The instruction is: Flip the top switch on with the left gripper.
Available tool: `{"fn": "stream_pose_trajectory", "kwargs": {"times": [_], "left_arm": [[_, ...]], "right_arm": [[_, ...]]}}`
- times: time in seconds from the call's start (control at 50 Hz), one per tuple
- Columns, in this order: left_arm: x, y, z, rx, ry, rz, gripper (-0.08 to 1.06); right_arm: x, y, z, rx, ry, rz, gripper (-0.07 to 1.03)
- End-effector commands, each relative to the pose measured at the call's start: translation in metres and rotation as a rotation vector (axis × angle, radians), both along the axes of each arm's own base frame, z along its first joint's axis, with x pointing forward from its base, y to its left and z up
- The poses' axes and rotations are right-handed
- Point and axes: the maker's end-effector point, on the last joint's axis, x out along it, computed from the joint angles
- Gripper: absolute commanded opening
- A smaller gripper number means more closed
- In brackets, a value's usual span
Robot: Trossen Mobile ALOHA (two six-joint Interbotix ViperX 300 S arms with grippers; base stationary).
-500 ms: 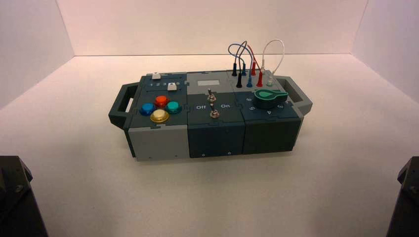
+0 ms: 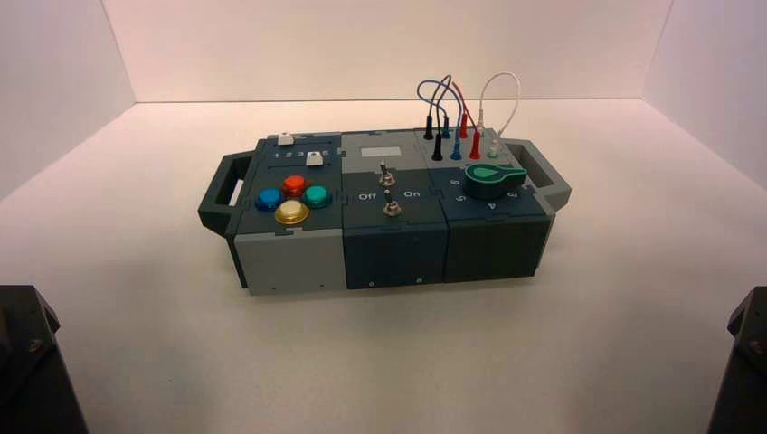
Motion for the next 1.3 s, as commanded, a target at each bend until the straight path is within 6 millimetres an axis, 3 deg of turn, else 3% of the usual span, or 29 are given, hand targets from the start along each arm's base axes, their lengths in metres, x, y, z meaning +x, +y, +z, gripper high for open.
{"fn": "stream_pose_trajectory", "kwargs": {"times": [0.02,0.54,0.86,1.3], "left_arm": [[0.003,-0.001,0.007,0.003,-0.015,-0.004,-0.03],[0.008,-0.017,-0.016,0.02,0.128,-0.061,-0.03],[0.01,-0.032,-0.041,0.069,0.308,-0.118,-0.03],[0.012,-0.088,-0.082,0.047,0.669,-0.205,-0.03]], "right_arm": [[0.003,0.001,0.014,0.016,-0.024,-0.003,-0.02],[0.002,0.002,0.009,0.023,0.002,-0.004,-0.02],[0.025,0.015,-0.04,0.018,0.247,-0.014,-0.02],[0.058,0.03,-0.094,-0.037,0.502,-0.029,-0.02]]}}
